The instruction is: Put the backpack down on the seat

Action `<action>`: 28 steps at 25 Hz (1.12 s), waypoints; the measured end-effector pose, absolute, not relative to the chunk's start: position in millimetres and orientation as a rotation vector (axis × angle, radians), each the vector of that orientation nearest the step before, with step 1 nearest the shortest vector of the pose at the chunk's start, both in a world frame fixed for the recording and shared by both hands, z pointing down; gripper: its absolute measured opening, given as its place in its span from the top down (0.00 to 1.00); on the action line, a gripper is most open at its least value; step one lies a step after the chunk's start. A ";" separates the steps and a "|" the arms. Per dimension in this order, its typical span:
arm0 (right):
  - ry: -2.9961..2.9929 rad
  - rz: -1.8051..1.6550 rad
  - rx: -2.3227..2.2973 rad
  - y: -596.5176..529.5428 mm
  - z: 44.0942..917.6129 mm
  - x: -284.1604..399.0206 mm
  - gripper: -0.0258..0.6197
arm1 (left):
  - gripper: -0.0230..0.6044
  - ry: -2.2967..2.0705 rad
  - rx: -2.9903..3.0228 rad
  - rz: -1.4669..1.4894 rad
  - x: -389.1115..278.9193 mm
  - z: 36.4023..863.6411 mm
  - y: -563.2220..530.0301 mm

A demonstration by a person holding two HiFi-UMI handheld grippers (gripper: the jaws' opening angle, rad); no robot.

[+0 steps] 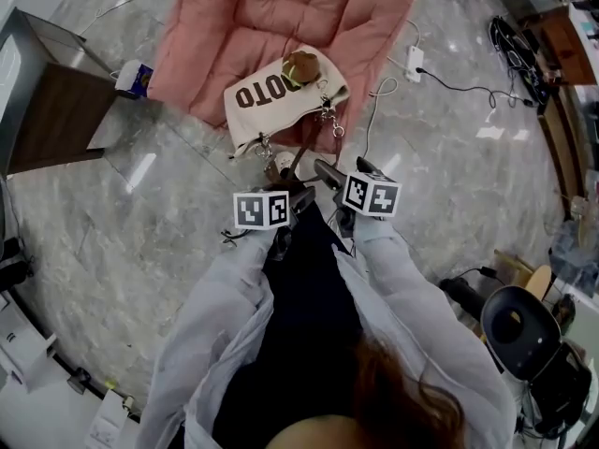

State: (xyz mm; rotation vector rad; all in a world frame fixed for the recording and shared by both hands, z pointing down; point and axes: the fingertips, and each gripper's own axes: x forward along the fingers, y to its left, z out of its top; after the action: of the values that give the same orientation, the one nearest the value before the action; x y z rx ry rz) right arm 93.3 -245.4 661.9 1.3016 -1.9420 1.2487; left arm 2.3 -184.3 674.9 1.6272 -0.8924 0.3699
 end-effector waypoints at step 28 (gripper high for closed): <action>-2.218 1.094 1.367 -181.5 550.3 67.6 0.27 | 0.35 -1.172 2.021 0.300 -66.2 550.2 -166.4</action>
State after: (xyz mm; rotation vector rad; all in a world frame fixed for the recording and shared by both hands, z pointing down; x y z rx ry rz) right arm 67.6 -181.5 550.3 1.3667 -2.2176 1.0937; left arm -66.2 -166.4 550.2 2.0211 -1.1715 0.3001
